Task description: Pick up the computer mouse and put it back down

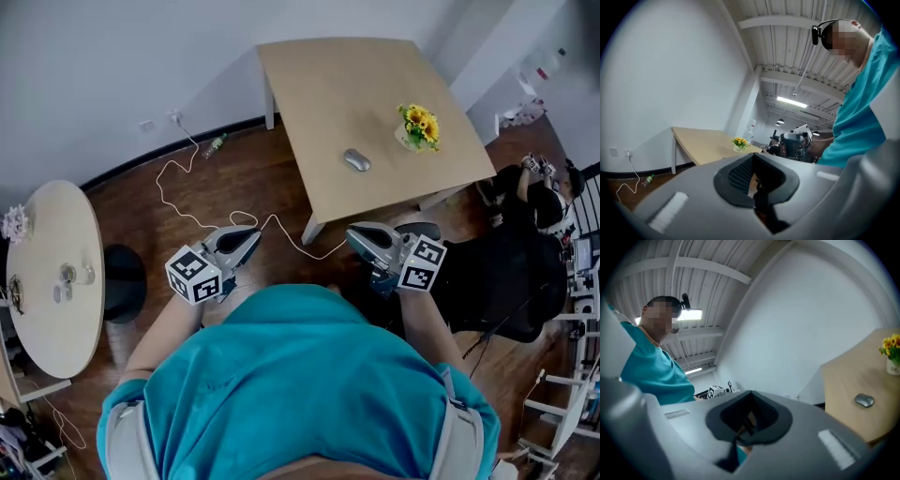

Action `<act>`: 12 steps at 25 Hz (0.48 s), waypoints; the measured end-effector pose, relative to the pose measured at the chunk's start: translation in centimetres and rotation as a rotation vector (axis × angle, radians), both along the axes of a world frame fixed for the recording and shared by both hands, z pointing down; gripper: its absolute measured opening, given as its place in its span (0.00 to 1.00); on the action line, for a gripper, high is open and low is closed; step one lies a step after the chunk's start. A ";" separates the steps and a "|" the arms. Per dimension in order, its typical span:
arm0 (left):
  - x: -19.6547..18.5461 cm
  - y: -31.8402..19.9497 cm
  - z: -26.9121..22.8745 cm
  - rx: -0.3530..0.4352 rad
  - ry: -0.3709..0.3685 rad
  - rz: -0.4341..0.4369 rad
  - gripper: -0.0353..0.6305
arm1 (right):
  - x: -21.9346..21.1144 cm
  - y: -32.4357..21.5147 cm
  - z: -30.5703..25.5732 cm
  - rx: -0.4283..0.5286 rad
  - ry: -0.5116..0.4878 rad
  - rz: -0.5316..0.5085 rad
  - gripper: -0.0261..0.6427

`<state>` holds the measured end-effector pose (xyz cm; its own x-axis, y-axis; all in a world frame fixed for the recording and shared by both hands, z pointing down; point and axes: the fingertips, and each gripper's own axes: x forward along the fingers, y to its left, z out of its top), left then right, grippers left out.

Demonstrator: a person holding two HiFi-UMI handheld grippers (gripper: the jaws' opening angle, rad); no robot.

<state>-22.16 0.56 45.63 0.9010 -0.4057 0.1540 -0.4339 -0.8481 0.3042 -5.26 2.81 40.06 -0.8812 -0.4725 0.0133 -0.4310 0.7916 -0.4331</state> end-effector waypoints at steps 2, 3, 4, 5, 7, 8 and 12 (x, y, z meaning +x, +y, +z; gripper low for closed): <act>0.9 0.9 -0.7 0.009 0.024 0.011 0.06 | 0.6 1.5 -0.5 0.003 -0.006 0.012 0.04; 1.6 1.4 -1.0 0.016 0.032 0.016 0.06 | 1.2 2.2 -0.9 0.006 -0.022 0.018 0.04; 2.5 2.0 -1.2 0.024 0.035 0.020 0.06 | 1.8 2.8 -1.2 0.011 -0.041 0.019 0.04; 3.4 2.5 -1.4 0.031 0.034 0.020 0.06 | 2.5 3.5 -1.5 0.019 -0.055 0.014 0.04; 5.4 3.7 -1.7 0.043 0.025 0.017 0.06 | 3.9 5.2 -1.7 0.039 -0.068 -0.003 0.04; 6.5 4.5 -1.8 0.044 0.022 0.016 0.06 | 4.7 6.3 -1.7 0.045 -0.073 -0.010 0.04; 11.5 8.4 -2.6 0.026 0.037 -0.005 0.06 | 9.6 11.1 -2.0 0.034 -0.114 -0.025 0.04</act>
<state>-10.63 8.98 43.04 0.9037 -0.4139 0.1097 -0.4271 -0.8535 0.2985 4.33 13.87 38.08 -0.8877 -0.4487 -0.1032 -0.3605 0.8168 -0.4504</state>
